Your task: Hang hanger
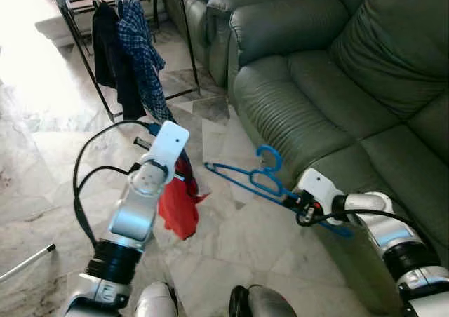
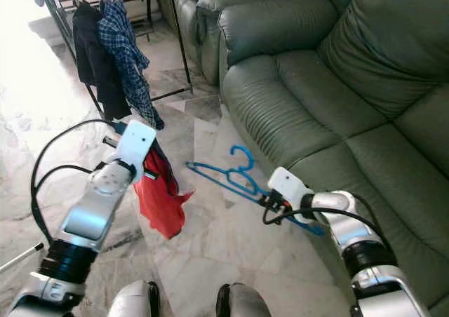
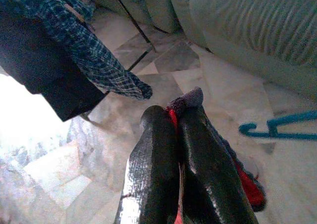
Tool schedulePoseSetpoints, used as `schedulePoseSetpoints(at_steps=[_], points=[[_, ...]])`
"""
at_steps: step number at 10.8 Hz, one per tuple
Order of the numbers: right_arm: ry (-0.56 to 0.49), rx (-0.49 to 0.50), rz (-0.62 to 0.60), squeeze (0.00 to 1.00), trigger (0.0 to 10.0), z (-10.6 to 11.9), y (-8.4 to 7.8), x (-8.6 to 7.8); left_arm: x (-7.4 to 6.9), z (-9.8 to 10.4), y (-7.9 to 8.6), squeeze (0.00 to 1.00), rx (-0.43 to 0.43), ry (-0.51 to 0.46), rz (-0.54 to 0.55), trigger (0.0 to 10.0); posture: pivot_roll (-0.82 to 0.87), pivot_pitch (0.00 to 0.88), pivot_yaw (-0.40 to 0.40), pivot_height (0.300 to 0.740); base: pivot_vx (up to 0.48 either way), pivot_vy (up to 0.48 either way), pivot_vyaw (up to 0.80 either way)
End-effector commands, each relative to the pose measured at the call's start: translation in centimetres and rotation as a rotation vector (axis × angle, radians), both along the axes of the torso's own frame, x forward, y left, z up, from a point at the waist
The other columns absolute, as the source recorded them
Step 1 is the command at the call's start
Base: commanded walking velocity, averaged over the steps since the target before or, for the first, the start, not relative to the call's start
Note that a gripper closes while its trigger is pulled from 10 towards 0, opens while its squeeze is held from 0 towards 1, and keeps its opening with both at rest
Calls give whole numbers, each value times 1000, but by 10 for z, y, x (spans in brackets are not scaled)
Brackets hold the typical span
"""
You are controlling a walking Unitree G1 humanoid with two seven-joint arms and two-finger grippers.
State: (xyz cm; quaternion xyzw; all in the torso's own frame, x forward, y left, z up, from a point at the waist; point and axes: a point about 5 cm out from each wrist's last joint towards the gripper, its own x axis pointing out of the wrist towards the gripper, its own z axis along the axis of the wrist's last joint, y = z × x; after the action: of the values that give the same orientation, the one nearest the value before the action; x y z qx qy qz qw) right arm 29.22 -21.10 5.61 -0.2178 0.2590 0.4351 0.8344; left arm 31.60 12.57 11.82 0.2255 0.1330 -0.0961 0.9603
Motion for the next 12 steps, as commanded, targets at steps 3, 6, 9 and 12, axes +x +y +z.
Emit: schedulePoseSetpoints(at_steps=[3, 6, 9, 12], points=[[44, 81, 122, 0, 10000, 15, -2, -14, 2, -2, 0, 0, 17, -12, 7, 10000, -30, 129, -59, 740, 0, 0, 0], [105, 56, 151, 0, 10000, 17, -13, -24, 3, -2, -1, 0, 20, -12, 11, 10000, -32, 131, -56, 740, 0, 0, 0], [145, 72, 197, 0, 10000, 17, -6, -29, 2, -1, 0, 0, 28, -16, 13, 10000, -30, 133, -56, 740, 0, 0, 0], [122, 66, 153, 0, 10000, 10, -1, -24, 1, 6, -2, 0, 24, -22, 18, 10000, -25, 138, -60, 740, 0, 0, 0]])
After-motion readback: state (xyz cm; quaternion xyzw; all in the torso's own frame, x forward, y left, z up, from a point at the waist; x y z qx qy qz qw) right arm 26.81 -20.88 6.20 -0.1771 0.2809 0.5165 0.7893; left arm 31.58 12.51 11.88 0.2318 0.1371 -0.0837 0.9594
